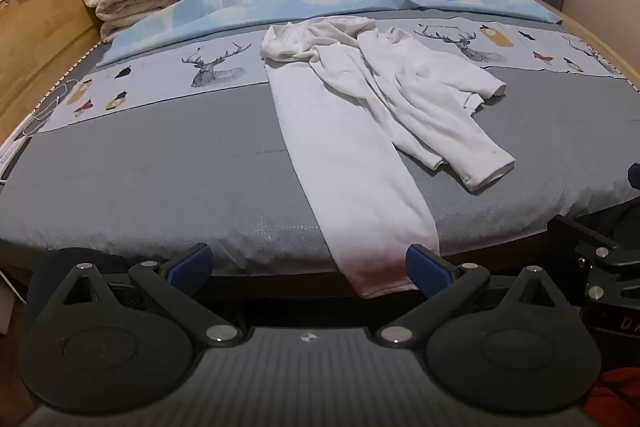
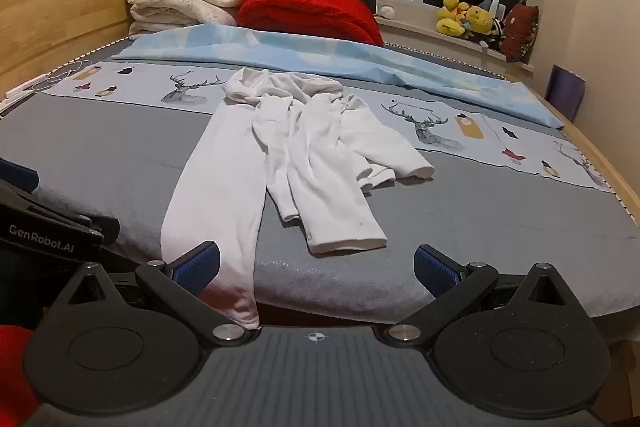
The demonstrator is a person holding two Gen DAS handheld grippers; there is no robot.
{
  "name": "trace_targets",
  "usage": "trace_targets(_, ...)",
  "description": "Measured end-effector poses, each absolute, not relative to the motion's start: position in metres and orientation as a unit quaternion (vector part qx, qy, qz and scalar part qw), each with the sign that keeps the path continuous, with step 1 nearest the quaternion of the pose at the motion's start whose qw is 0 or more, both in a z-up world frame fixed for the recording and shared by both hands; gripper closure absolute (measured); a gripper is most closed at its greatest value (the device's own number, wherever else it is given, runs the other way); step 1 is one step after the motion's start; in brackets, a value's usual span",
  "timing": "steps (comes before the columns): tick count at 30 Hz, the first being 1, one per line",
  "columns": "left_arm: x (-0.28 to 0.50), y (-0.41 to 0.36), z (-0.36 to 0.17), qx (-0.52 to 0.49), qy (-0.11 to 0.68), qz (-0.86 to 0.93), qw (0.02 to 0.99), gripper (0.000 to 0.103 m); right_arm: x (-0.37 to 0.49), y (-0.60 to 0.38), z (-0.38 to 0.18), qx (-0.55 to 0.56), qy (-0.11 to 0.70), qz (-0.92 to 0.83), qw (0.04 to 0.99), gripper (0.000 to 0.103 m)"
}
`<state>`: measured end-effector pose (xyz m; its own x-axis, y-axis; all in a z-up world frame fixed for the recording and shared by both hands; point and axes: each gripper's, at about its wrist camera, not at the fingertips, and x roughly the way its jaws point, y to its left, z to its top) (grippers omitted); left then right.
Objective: Fold small clothes
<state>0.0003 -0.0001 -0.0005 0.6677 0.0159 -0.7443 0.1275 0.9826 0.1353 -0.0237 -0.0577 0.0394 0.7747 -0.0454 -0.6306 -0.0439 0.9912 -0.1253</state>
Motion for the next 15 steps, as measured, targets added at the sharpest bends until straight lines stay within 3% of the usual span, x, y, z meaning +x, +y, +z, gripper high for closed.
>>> trace_targets(15,-0.0075,0.0005,0.0039,0.083,0.399,-0.034,0.912,0.0,-0.0249,-0.0574,0.0422,-0.067,0.337,0.002,0.939,0.001)
